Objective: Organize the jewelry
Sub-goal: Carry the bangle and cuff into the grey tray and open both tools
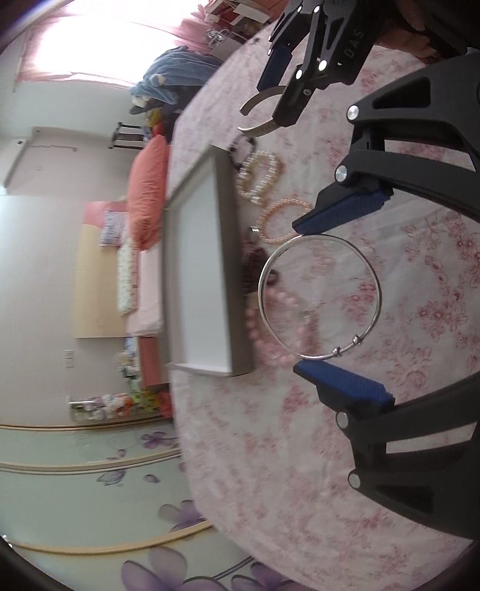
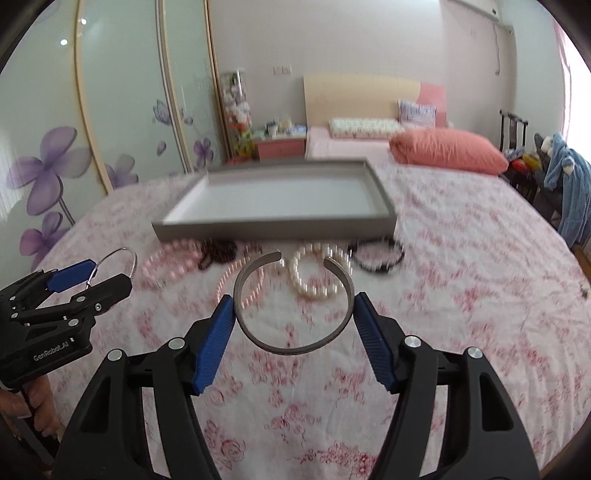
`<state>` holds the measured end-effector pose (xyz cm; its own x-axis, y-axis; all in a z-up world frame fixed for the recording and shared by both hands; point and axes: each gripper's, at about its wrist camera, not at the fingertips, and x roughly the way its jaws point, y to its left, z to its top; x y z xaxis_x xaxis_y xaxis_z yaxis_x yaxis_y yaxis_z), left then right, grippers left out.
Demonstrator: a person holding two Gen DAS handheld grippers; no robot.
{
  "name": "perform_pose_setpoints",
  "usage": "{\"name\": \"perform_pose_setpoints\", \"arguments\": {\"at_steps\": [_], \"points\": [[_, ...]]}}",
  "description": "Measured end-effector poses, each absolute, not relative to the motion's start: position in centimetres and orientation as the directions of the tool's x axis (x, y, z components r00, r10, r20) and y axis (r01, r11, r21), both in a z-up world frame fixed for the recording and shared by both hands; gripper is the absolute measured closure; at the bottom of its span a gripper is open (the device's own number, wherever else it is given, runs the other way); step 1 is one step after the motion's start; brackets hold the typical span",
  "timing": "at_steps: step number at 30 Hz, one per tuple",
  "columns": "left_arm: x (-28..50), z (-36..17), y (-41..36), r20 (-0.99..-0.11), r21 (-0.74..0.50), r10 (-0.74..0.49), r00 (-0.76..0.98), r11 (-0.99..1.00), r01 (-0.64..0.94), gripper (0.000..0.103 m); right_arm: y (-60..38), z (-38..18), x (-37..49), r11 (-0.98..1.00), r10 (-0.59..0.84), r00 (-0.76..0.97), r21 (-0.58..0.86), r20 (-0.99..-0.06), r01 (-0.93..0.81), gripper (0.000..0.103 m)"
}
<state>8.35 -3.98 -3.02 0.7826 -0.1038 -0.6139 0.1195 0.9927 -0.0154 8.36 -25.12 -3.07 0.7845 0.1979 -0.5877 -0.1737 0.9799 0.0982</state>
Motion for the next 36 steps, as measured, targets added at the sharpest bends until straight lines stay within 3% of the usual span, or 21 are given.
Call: {"name": "perform_pose_setpoints", "arguments": {"at_steps": [12, 22, 30, 36], "points": [[10.6, 1.9, -4.0, -0.481, 0.002, -0.099, 0.871, 0.993, 0.114, 0.035, -25.2, 1.5, 10.2, 0.985, 0.169, 0.885, 0.044, -0.433, -0.166, 0.037], [17.5, 2.5, -4.2, -0.483, 0.020, -0.053, 0.874, 0.997, 0.071, 0.035, -24.6, 3.5, 15.6, 0.986, 0.158, 0.922, 0.010, -0.353, -0.165, 0.037], [24.4, 0.7, -3.8, -0.548, 0.019, -0.035, 0.836, 0.998, 0.054, 0.035, -24.0, 2.0, 22.5, 0.986, 0.161, 0.890, 0.035, -0.426, -0.162, 0.037], [29.6, -2.5, -3.7, -0.643, 0.001, -0.044, 0.765, 0.998, 0.058, 0.035, -23.7, -1.4, 27.6, 0.981, 0.186, 0.799, 0.068, -0.572, -0.180, 0.037]]}}
